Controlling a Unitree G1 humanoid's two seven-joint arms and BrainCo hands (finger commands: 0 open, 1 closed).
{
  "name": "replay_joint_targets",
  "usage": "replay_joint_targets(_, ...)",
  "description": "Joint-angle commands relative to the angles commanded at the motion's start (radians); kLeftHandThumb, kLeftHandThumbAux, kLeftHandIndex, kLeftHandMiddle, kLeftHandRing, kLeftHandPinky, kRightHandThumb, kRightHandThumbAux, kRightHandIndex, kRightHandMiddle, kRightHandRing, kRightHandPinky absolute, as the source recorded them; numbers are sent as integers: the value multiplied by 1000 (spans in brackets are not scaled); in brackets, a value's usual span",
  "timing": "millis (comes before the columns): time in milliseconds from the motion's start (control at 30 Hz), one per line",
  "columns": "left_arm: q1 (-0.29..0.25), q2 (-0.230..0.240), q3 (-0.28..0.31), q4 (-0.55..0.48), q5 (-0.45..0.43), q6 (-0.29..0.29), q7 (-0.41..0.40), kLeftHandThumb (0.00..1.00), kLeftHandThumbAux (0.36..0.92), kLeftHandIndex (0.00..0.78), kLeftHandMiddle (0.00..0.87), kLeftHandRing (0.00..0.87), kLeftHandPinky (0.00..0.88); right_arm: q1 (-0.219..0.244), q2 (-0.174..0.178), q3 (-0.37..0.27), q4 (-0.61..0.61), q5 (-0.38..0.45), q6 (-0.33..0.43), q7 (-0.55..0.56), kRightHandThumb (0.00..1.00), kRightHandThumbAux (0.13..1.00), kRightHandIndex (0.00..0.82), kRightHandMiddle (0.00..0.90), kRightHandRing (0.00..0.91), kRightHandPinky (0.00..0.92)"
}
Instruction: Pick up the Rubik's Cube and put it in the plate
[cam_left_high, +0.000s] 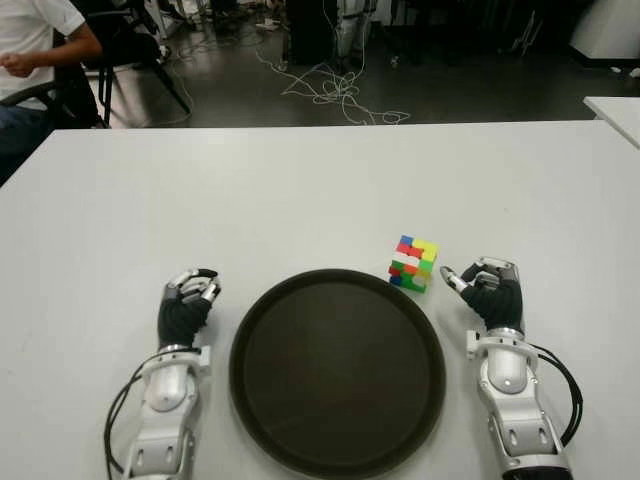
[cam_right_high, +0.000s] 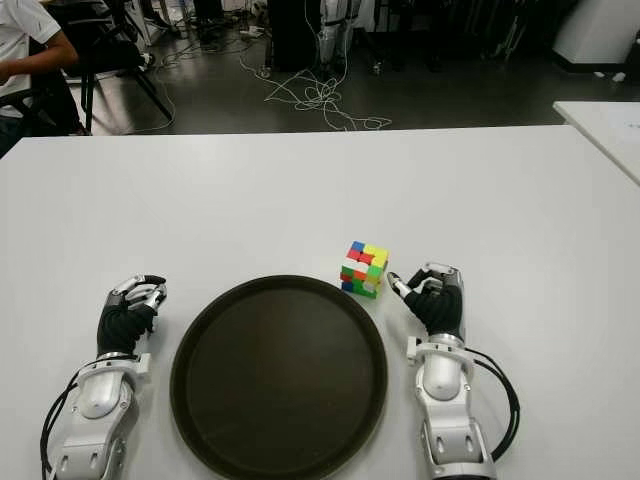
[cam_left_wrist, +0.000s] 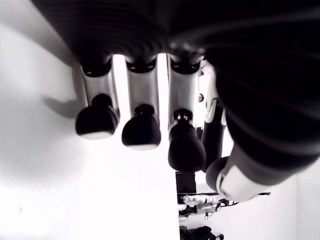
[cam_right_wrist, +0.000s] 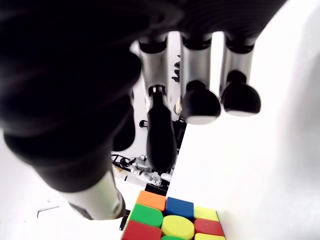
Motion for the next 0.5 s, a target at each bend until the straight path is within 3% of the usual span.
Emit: replay_joint_targets(500,0,-14,8,-12,-7,20,13,714,703,445,812,831,833,-3,17,-12,-5,17,14,-3,238,851,752,830,842,841)
